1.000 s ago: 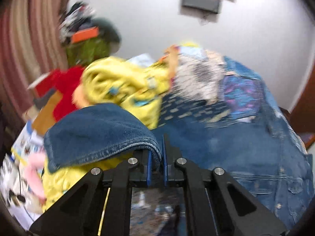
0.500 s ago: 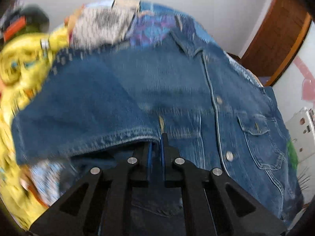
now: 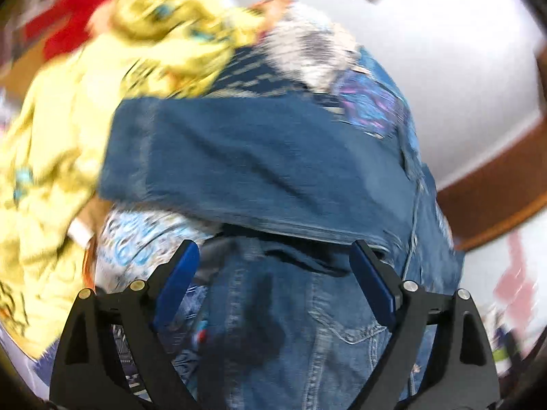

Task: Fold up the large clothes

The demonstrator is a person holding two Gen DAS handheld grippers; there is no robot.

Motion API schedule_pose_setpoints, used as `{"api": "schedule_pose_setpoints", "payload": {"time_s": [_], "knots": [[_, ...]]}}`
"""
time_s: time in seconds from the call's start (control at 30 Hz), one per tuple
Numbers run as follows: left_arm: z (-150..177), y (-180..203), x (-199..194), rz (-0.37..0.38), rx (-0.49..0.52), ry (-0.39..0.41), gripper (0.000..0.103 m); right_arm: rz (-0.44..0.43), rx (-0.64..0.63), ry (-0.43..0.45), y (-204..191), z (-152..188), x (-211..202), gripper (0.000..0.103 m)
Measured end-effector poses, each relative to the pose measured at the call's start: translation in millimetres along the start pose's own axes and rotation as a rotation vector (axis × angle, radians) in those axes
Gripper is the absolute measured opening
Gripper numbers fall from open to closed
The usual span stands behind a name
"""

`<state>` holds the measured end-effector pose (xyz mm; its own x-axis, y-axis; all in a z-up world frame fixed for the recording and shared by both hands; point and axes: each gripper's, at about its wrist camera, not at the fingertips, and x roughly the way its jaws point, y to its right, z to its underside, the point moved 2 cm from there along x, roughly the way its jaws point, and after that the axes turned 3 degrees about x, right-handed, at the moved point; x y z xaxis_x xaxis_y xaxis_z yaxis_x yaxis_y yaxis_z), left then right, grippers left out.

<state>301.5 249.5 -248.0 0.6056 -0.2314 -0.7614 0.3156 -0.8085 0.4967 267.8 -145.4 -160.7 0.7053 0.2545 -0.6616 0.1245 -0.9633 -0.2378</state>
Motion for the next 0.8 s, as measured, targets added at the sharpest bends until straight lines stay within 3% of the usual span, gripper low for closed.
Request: {"api": "schedule_pose_setpoints", "payload": {"time_s": [0.07,0.2,0.33,0.37,0.53,0.6,0.63,0.8], "knots": [[-4,-32,7,0.063,-0.133,-0.021,0.089,0.001,-0.009,-0.005,-3,1,3,0.103],[-11,-76,24,0.089,-0.305,-0.017,0.089,0.017,-0.028,-0.022,-6,3,11,0.103],[-19,-95,40,0.094,-0.381,0.001,0.088,0.031,-0.033,-0.038,-6,3,18,0.103],[-23,-98,44,0.080,-0.385,0.012,0.084,0.036,-0.034,-0.041,-5,4,19,0.103],[-40,-96,49,-0.009,-0.347,0.070,0.060,0.048,-0.035,-0.052,-3,4,22,0.103],[-46,-88,48,-0.096,-0.283,0.095,0.027,0.053,-0.041,-0.053,-2,4,22,0.103],[-49,-81,46,-0.143,-0.237,0.101,0.020,0.055,-0.042,-0.053,-2,4,22,0.103],[-65,-26,13,-0.270,-0.004,0.228,0.017,0.054,-0.043,-0.046,1,4,17,0.103]]}}
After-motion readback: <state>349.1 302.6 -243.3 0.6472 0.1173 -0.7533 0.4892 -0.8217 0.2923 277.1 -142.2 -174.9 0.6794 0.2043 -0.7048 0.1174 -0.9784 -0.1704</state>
